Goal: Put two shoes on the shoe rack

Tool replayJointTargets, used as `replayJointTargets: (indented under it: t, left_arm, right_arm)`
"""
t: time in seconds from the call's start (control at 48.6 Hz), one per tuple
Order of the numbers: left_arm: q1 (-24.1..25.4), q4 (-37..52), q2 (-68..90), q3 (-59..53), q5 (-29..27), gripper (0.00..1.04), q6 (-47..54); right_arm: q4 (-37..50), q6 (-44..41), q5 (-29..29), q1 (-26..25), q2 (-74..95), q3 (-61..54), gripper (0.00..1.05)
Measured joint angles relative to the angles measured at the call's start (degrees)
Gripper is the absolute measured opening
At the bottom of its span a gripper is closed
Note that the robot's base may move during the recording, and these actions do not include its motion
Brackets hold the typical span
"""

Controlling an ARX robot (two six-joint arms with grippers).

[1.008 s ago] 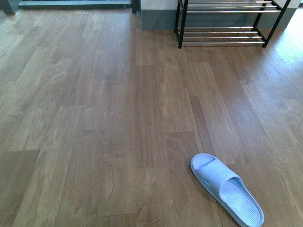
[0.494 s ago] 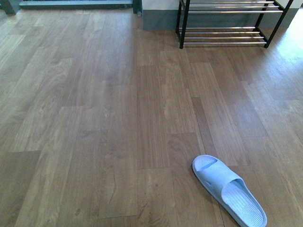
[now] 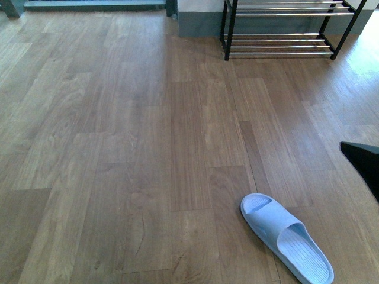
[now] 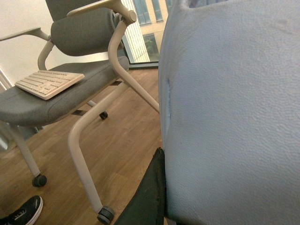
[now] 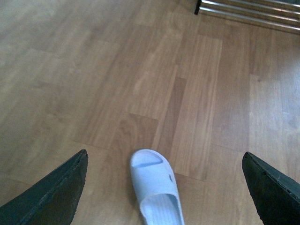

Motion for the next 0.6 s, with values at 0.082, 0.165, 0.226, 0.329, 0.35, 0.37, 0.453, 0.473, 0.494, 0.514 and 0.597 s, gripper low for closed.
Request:
replayJointTargets:
  t: [0.082,0.165,0.226,0.329,0.35,0.37,0.453,0.473,0.494,0.514,0.597]
  left_arm:
    - [0.0,0.0,0.0,0.0,0.0,0.02,0.0]
    - [0.0,0.0,0.0,0.0,0.0,0.02,0.0]
    - [0.0,0.0,0.0,0.0,0.0,0.02,0.0]
    - [0.0,0.0,0.0,0.0,0.0,0.02,0.0]
    - [0.0,0.0,0.0,0.0,0.0,0.02,0.0]
    - [0.0,0.0,0.0,0.0,0.0,0.02,0.0]
    - [0.0,0.0,0.0,0.0,0.0,0.02,0.0]
    - [0.0,0.0,0.0,0.0,0.0,0.02,0.0]
    - [0.0,0.0,0.0,0.0,0.0,0.02,0.0]
    - [0.0,0.0,0.0,0.0,0.0,0.02,0.0]
    - [0.0,0.0,0.0,0.0,0.0,0.02,0.0]
  right_arm:
    - [7.6,-2.2,1.3,0.1,16.4,4.0,0.95]
    - [13.7,-4.5,2.6,-0.4,30.3,7.5,0.95]
    - [17.4,-5.8,3.8,-1.3,40.2,10.7,0.95]
    - [21.6,-8.5,4.7,-3.1,53.0,14.8,0.95]
    - [21.7,-8.5,4.8,-3.4,54.9,15.5,0.95]
    - [21.9,-8.8,4.8,-3.8,57.4,16.4,0.95]
    - [23.6,-9.3,5.0,-4.7,63.0,18.8,0.95]
    - [24.0,-9.4,5.0,-4.8,64.1,19.4,0.95]
    - [24.3,-9.5,5.0,-5.0,65.7,20.3,0.95]
    - [24.6,-9.5,5.0,-5.1,66.6,20.9,0.95]
    - [25.4,-9.7,5.0,-5.2,70.3,23.1,0.95]
